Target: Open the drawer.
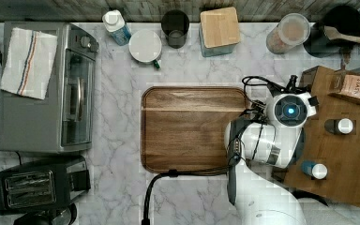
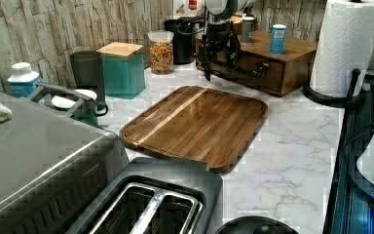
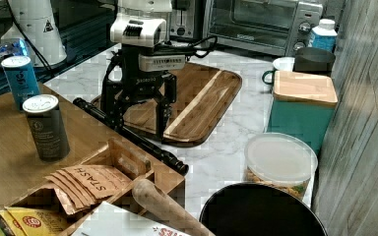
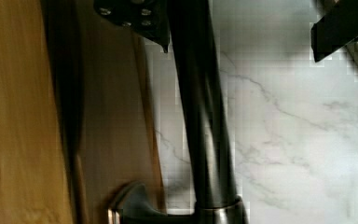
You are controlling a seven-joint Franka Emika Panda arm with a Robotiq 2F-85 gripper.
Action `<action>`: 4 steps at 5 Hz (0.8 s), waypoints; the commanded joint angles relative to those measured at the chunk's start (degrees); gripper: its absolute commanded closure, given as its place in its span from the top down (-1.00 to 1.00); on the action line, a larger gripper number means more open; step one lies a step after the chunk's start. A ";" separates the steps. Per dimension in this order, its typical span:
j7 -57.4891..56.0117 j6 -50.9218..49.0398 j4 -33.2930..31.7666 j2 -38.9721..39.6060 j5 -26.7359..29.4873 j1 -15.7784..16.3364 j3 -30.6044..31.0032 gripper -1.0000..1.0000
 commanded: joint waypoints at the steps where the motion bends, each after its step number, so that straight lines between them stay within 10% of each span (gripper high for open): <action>1: -17.82 -4.62 4.37 -3.88 10.57 -3.12 8.13 1.00; 4: -9.01 -6.74 2.69 -6.83 14.49 3.01 12.41 1.00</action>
